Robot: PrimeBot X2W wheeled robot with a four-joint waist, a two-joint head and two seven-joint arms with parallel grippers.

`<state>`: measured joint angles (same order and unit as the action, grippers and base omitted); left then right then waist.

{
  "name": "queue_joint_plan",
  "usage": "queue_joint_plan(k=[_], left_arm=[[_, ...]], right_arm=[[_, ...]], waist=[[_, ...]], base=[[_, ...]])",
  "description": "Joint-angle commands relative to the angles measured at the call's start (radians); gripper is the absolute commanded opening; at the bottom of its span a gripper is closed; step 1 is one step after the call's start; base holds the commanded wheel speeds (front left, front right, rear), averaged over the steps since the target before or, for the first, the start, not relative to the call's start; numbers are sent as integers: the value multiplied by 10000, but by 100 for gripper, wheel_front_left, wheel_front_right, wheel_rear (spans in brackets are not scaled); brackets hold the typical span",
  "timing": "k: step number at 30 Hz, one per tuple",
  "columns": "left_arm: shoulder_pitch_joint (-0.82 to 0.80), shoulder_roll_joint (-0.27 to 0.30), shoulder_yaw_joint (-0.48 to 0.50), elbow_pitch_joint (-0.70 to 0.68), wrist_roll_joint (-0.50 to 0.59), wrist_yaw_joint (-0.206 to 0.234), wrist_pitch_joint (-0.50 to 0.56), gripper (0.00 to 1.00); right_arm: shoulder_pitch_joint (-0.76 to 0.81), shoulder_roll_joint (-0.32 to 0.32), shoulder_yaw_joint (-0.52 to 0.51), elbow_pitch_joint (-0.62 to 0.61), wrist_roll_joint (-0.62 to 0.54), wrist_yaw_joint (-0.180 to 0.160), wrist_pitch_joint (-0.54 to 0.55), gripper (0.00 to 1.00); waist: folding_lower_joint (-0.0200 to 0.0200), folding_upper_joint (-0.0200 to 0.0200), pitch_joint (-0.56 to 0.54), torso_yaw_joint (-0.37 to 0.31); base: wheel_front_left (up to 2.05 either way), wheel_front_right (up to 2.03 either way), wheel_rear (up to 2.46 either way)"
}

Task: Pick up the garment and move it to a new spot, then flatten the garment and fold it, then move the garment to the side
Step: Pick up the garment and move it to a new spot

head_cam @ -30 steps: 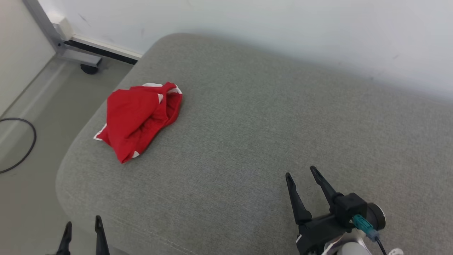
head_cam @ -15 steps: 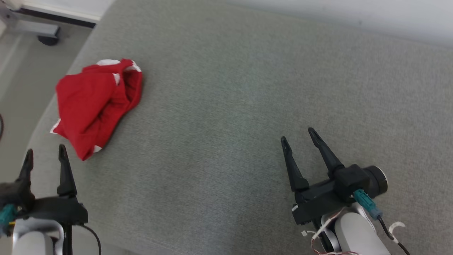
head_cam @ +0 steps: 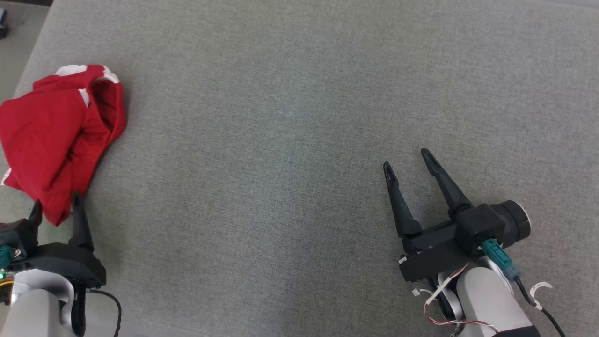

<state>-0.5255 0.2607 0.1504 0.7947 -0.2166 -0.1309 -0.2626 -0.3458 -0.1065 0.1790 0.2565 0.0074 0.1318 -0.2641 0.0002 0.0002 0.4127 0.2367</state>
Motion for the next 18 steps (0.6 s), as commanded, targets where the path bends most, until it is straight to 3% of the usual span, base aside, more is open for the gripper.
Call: queue_joint_plan(k=[1, 5, 6, 7, 12, 18], left_arm=[[-108, 68, -24, 90, 9, 11, -28, 100], [-292, 87, -28, 381, -103, 10, -28, 100], [-320, 104, -44, 336, -65, 10, -28, 69], [-347, 102, -13, 232, -25, 10, -28, 3], [-151, 118, 288, -132, -68, 9, -28, 0], [-91, 236, -33, -1009, -172, 8, -28, 0]], right_arm=[[45, -13, 26, -37, -20, -26, 4, 100], [-75, -71, 39, -23, -73, -26, 4, 100], [-127, -47, 62, -29, -71, -26, 4, 100], [-163, -15, 84, -31, -59, -26, 4, 100], [-192, 184, 159, 45, 118, -26, 4, 100], [-4, 385, 68, 162, 290, -26, 4, 100]], waist=[[-2, -2, 67, -61], [-2, -2, 128, -70], [-2, -2, 137, -78], [-2, -2, 134, -86], [-2, -2, -70, -232], [-2, -2, -528, -516]], base=[[0, 0, 0], [0, 0, 0], [0, 0, 0], [0, 0, 0], [0, 0, 0], [0, 0, 0]])
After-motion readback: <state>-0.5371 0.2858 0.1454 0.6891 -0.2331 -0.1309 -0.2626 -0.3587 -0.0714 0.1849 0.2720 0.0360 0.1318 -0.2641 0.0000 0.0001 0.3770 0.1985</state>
